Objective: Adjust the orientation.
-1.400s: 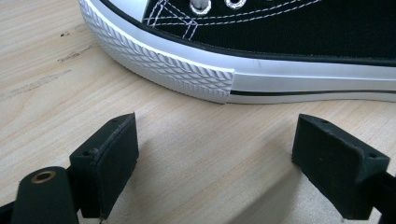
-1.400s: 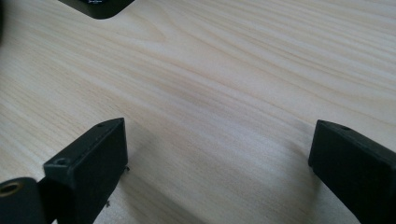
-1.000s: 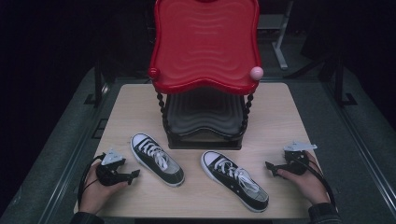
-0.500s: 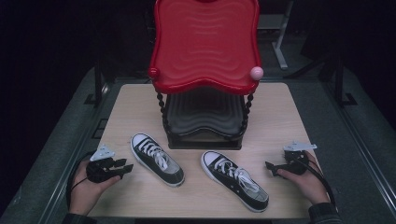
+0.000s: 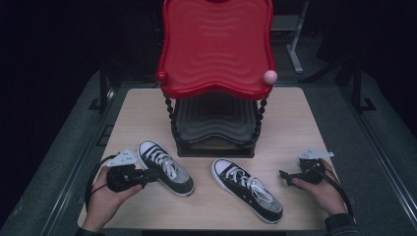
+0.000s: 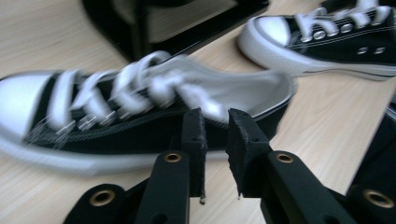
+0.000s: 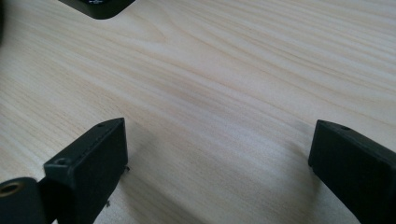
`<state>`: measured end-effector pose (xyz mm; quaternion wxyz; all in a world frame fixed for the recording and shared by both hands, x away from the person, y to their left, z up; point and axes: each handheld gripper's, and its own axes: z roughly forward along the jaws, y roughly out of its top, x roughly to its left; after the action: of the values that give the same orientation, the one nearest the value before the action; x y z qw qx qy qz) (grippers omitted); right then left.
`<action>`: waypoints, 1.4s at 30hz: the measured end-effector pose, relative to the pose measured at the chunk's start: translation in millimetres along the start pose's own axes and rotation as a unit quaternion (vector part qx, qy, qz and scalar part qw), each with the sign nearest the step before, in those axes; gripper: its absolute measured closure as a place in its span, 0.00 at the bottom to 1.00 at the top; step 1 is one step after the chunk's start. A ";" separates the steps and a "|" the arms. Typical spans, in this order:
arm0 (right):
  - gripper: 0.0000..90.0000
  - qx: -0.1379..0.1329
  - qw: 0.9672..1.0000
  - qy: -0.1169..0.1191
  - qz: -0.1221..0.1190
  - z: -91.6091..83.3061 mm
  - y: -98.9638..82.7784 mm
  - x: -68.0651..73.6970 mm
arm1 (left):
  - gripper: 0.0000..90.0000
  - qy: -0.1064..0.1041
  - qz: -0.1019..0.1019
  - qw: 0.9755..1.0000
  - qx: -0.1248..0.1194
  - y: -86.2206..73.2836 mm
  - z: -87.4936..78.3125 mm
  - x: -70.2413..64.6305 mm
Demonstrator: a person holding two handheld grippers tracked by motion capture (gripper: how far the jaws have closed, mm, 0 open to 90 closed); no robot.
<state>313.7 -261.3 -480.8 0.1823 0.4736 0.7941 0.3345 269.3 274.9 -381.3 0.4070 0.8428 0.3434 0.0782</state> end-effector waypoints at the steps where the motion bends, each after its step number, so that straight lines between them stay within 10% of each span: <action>1: 0.05 0.000 1.000 0.000 0.000 0.0 0.0 0.0 | 0.82 -0.005 0.004 1.000 0.002 2.7 3.5 -3.5; 22: 0.05 0.000 1.000 0.000 0.000 -0.1 -0.1 0.2 | 0.76 -0.045 0.054 0.996 0.064 17.2 66.9 -34.8; 42: 0.05 -0.001 1.000 0.001 0.000 -0.1 -0.1 0.1 | 0.94 -0.076 0.061 0.994 0.058 20.3 60.0 -41.5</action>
<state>313.5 -261.3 -480.9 0.1823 0.4731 0.7941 0.3351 273.2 201.5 -399.5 0.3772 0.8878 0.2630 0.0188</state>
